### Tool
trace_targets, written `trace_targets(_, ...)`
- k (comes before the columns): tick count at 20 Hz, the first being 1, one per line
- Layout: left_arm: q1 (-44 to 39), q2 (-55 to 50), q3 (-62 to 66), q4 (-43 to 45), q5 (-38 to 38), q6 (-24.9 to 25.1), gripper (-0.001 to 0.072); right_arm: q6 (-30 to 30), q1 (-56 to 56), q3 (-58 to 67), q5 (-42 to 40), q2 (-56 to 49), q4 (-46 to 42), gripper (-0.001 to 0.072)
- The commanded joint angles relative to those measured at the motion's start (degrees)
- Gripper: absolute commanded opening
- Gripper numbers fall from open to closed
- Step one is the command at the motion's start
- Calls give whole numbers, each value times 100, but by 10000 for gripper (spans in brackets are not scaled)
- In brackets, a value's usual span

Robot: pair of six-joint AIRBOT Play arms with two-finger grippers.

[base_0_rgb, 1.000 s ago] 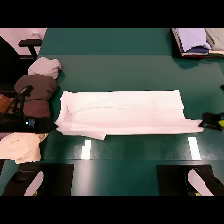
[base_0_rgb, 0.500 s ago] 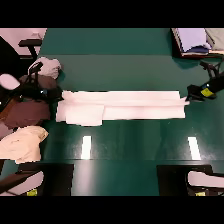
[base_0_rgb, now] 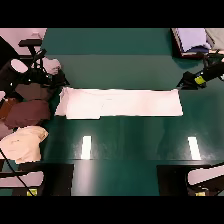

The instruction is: Fold the shirts.

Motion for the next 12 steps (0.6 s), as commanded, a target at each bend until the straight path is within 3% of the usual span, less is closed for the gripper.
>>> trace_targets(1,7,-66,306,-164,-466,-70,425,-284,-411,-258,81,208,339,418)
trace_targets(2,7,-68,310,-256,-540,-70,424,-291,-603,-522,44,328,343,433)
trace_targets(3,-9,-68,310,-321,-557,-70,324,-334,-815,-787,33,407,348,511)
trace_targets(4,-59,-68,310,-337,-538,-66,83,-348,-1032,-1036,28,435,358,535)
trace_targets(5,-160,-70,310,-337,-479,-44,32,-352,-1220,-1246,28,426,358,535)
trace_targets(9,-920,-107,310,-332,11,-59,24,-715,-1615,-1947,7,153,962,534)
trace_targets(12,-1554,-201,310,-328,372,-422,24,-1034,-1464,-2203,-101,-144,1423,529)
